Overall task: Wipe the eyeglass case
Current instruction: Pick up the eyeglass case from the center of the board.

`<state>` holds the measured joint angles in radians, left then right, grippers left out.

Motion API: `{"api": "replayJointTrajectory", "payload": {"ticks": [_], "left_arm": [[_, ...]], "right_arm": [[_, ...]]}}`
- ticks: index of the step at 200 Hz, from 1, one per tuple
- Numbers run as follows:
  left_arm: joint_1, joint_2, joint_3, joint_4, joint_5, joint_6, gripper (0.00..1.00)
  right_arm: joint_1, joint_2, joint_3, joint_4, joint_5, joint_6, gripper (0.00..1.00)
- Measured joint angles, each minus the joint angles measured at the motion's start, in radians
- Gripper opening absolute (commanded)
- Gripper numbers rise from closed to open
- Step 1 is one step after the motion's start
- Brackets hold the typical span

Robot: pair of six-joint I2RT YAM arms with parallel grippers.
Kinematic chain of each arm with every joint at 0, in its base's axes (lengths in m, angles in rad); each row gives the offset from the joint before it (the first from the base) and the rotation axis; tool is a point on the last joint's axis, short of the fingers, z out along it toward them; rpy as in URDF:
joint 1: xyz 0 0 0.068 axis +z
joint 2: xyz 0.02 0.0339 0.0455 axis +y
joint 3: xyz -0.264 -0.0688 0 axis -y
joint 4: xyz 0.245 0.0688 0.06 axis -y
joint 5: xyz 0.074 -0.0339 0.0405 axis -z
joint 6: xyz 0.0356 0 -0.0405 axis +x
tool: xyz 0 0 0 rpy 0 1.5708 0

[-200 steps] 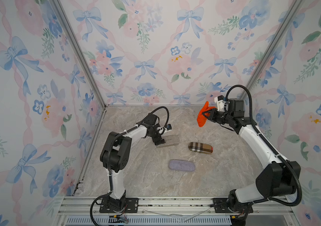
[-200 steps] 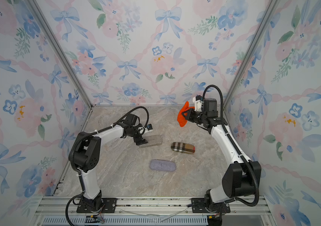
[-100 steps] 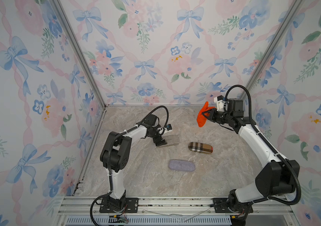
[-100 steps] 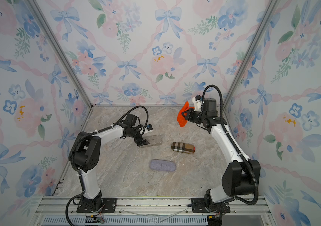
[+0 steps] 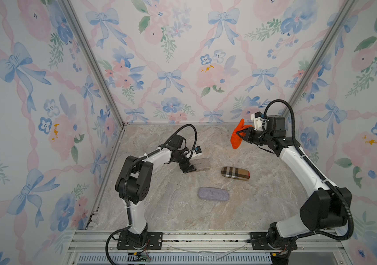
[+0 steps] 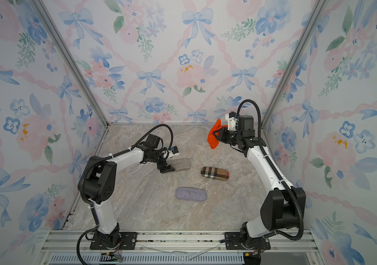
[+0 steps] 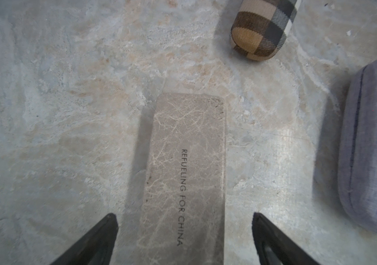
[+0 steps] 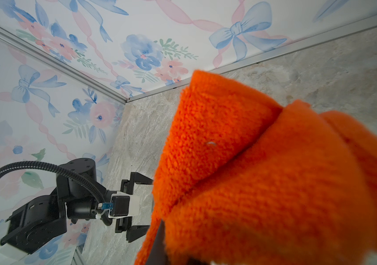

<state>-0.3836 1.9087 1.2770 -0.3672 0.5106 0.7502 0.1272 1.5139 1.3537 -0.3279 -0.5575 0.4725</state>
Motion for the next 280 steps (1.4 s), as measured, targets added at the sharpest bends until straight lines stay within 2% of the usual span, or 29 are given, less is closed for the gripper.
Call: {"api": "replayJointTrajectory", "payload": {"ticks": [81, 118, 161, 227, 243, 280], "left_arm": [[0.0, 0.077, 0.0, -0.01, -0.047, -0.002, 0.94], [0.0, 0.077, -0.006, -0.009, -0.08, -0.014, 0.88], [-0.003, 0.076, -0.025, 0.014, -0.111, -0.029, 0.76], [-0.019, 0.071, -0.025, 0.022, -0.135, -0.061, 0.47], [-0.029, 0.06, -0.031, 0.021, -0.156, -0.077, 0.43], [-0.068, -0.014, -0.056, 0.02, -0.204, -0.128, 0.43]], "right_arm": [[0.0, 0.0, 0.0, 0.042, -0.045, 0.043, 0.0], [0.0, 0.006, 0.0, 0.044, -0.058, 0.044, 0.0], [0.0, 0.028, 0.0, 0.044, -0.064, 0.044, 0.0], [-0.001, 0.025, 0.0, 0.045, -0.068, 0.045, 0.0], [-0.001, 0.02, 0.0, 0.044, -0.07, 0.045, 0.0], [0.0, -0.013, -0.004, 0.002, -0.071, 0.032, 0.0]]}}
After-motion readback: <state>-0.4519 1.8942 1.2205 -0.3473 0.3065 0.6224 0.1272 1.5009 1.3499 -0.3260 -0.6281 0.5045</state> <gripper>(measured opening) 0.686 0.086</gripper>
